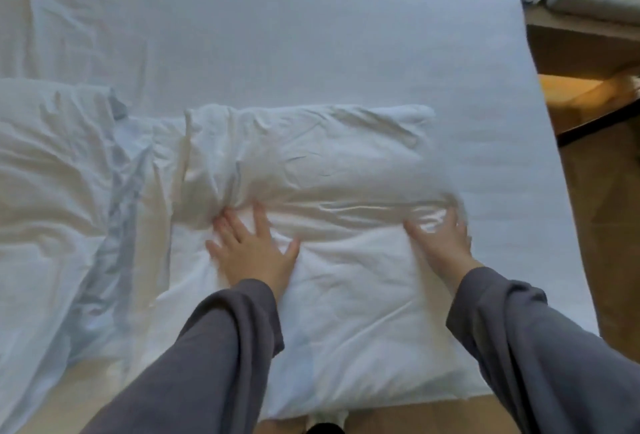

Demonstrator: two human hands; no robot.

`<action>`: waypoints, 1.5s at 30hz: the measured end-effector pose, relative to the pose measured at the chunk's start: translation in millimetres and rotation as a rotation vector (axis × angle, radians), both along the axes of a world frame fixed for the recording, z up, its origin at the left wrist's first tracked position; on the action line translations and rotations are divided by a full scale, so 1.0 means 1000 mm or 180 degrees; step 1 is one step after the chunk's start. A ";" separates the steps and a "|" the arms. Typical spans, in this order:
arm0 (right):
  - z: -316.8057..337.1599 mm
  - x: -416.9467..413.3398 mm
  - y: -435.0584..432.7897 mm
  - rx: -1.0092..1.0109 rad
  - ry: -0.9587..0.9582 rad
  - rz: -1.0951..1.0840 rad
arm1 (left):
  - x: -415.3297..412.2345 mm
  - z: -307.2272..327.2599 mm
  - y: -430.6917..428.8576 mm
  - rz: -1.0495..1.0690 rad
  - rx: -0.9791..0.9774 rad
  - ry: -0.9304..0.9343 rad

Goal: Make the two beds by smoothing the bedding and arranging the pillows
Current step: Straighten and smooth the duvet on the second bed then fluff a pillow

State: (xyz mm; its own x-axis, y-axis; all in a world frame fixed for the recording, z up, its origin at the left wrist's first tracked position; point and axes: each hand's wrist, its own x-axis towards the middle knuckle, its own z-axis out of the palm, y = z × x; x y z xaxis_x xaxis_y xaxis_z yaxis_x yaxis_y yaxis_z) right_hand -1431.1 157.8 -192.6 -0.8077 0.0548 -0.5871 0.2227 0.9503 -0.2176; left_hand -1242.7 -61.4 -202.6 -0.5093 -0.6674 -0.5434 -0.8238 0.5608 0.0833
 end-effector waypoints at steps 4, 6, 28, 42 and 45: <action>-0.009 -0.033 0.045 -0.1076 -0.0672 -0.0907 | 0.001 -0.016 -0.004 0.0490 -0.0147 -0.0171; -0.002 -0.035 0.063 -0.1304 -0.1322 -0.0957 | 0.001 -0.018 -0.003 0.0449 -0.0007 -0.0354; 0.182 0.133 -0.202 -0.3327 -0.2165 0.0400 | 0.067 0.212 -0.113 0.1684 0.2404 0.1230; 0.196 0.202 -0.280 -0.2859 -0.0166 0.0970 | 0.195 0.316 -0.272 0.1862 0.1061 0.1903; 0.210 0.252 -0.354 -0.2820 -0.0167 0.1522 | 0.272 0.319 -0.353 0.2093 0.0905 0.1719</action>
